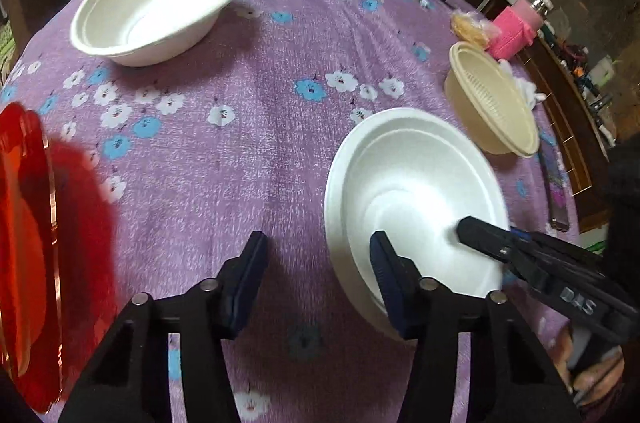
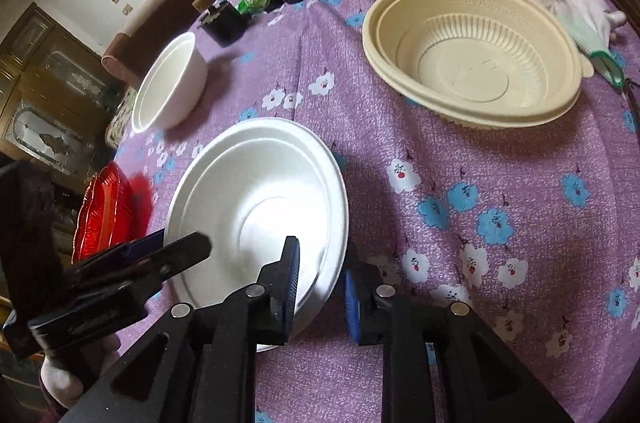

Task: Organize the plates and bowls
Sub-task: 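Carry the white paper bowl onto the red plates and open the right gripper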

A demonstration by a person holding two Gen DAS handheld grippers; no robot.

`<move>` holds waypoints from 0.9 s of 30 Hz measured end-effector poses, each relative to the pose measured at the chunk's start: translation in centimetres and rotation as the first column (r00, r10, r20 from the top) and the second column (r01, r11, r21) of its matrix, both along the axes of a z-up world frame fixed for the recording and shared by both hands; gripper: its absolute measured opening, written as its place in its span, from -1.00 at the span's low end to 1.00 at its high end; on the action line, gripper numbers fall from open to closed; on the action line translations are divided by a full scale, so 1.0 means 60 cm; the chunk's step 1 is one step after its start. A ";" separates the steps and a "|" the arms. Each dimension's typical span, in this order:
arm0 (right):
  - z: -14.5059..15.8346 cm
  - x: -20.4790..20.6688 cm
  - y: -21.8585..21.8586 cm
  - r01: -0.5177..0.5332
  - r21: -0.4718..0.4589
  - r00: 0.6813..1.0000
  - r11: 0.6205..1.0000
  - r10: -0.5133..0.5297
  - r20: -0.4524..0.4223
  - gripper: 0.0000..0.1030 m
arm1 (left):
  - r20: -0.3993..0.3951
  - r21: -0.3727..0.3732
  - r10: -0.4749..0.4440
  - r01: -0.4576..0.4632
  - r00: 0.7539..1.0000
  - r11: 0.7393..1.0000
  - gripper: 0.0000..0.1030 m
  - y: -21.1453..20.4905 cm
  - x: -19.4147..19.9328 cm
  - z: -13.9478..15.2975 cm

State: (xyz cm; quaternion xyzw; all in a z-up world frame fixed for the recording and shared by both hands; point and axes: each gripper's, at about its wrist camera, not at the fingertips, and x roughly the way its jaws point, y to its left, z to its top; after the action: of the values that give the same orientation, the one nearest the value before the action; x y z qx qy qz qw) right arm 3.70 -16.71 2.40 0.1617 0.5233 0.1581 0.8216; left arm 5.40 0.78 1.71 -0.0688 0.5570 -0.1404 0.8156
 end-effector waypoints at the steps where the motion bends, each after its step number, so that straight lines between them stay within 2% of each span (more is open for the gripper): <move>1: 0.001 -0.002 0.001 0.003 -0.009 1.000 1.000 -0.002 0.013 -0.58 | 0.020 0.011 -0.002 0.001 1.000 1.000 -0.12 -0.003 0.000 0.002; 2: 0.001 -0.004 0.002 0.003 -0.015 1.000 1.000 -0.002 0.017 -0.58 | 0.025 0.012 -0.015 0.015 1.000 1.000 -0.17 -0.008 0.000 0.003; 4: -0.002 -0.006 0.004 0.001 -0.006 1.000 1.000 -0.001 0.015 -0.66 | -0.001 -0.015 -0.052 0.052 0.999 0.999 -0.53 -0.017 -0.001 -0.001; 6: 0.001 -0.011 0.009 -0.004 -0.006 1.000 1.000 0.004 0.018 -0.68 | -0.010 -0.024 -0.069 0.068 0.998 0.997 -0.61 -0.021 -0.006 -0.001; 11: 0.030 -0.031 0.027 -0.020 -0.022 0.997 1.000 0.021 0.070 -0.69 | 0.032 -0.057 -0.037 0.039 0.999 0.998 -0.61 0.008 -0.040 0.034; 16: 0.075 -0.050 0.071 -0.054 -0.019 0.991 0.998 0.056 0.119 -0.68 | 0.132 -0.048 0.008 -0.001 0.991 0.999 -0.61 0.061 -0.091 0.099; 18: 0.097 -0.056 0.104 -0.079 -0.018 0.986 0.997 0.081 0.148 -0.68 | 0.175 -0.025 0.038 -0.034 0.984 0.999 -0.61 0.097 -0.113 0.124; 22: 0.137 -0.059 0.185 -0.149 -0.011 0.968 0.989 0.148 0.202 -0.68 | 0.210 -0.016 0.120 -0.119 0.970 0.993 -0.59 0.177 -0.142 0.154; 27: 0.159 -0.047 0.311 -0.266 -0.003 0.942 0.964 0.260 0.212 -0.68 | 0.232 -0.009 0.256 -0.261 0.938 0.965 -0.58 0.289 -0.158 0.166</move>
State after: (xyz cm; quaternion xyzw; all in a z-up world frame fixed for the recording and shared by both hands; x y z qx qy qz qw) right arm 0.87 1.95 11.97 0.0831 0.4482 0.2892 0.8418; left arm -4.07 18.11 11.68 -0.1156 0.4459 -0.0330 0.8870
